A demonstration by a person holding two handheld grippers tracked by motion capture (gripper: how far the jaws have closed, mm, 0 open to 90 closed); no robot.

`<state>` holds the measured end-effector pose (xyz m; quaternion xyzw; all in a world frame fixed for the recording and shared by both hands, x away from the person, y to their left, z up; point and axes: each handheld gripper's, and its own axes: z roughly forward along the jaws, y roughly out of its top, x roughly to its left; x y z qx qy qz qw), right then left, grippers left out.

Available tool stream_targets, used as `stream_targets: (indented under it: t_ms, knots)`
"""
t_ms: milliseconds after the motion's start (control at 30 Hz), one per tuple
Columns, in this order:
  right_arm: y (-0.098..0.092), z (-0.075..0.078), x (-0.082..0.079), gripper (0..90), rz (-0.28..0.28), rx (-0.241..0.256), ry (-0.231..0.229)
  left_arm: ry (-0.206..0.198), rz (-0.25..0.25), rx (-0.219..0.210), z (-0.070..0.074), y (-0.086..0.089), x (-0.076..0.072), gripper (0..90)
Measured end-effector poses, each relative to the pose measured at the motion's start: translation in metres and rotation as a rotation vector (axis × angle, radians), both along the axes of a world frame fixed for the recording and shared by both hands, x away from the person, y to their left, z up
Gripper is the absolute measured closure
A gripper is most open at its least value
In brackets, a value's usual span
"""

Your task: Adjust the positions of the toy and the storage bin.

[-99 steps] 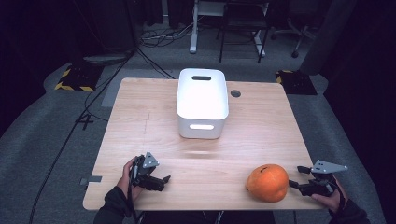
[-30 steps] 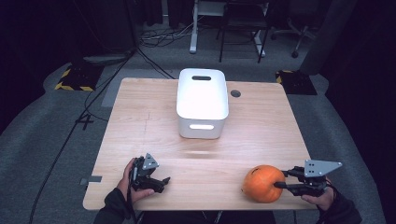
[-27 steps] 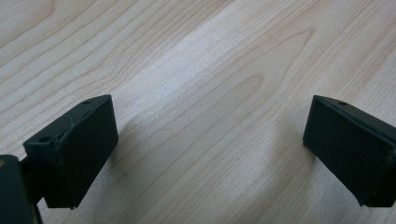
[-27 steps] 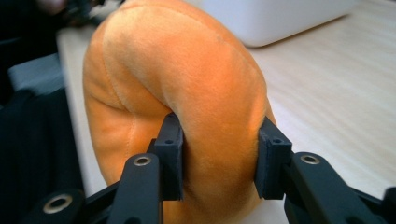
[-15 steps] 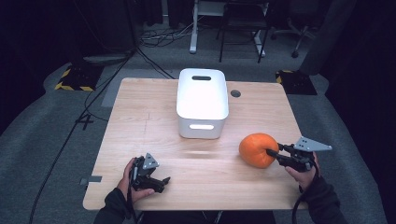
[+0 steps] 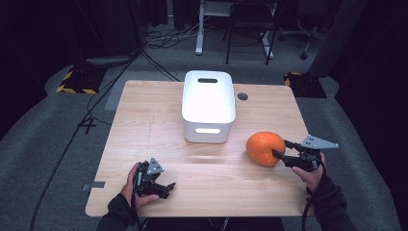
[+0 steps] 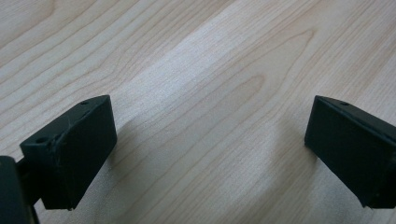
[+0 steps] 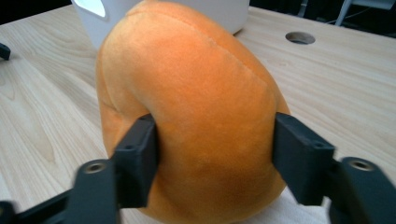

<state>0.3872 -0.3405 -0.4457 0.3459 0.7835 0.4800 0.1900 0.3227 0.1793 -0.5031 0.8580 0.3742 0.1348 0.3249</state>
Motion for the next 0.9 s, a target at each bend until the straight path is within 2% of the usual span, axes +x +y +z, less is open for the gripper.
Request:
stream_targets:
  t_ms: [33,167,233,367,533,667,900]
  knots:
    - [-0.002,0.0,0.0,26.8,-0.001,0.001,-0.001,0.0,0.0,0.0,0.0,0.0,0.0,2.6]
    - [-0.005,-0.002,-0.001,18.0,0.019,-0.032,0.014,0.002,0.002,-0.003,0.0,0.0,0.0,2.4]
    - [-0.005,-0.001,-0.003,17.7,0.049,-0.043,0.015,0.007,0.001,-0.007,0.0,0.0,0.0,2.4]
    - [-0.005,0.002,-0.005,18.1,0.064,-0.06,-0.007,0.005,0.001,-0.007,0.0,-0.001,0.0,2.3]
    - [-0.002,0.012,-0.008,19.0,0.093,-0.039,-0.039,0.005,0.0,-0.006,0.0,-0.001,0.0,2.3]
    - [0.004,0.021,-0.008,18.4,0.14,-0.039,-0.06,0.006,0.0,-0.006,0.0,-0.001,0.0,2.3]
    - [0.017,0.031,-0.001,16.6,0.19,-0.071,-0.082,0.005,0.0,-0.006,0.0,-0.001,0.0,2.3]
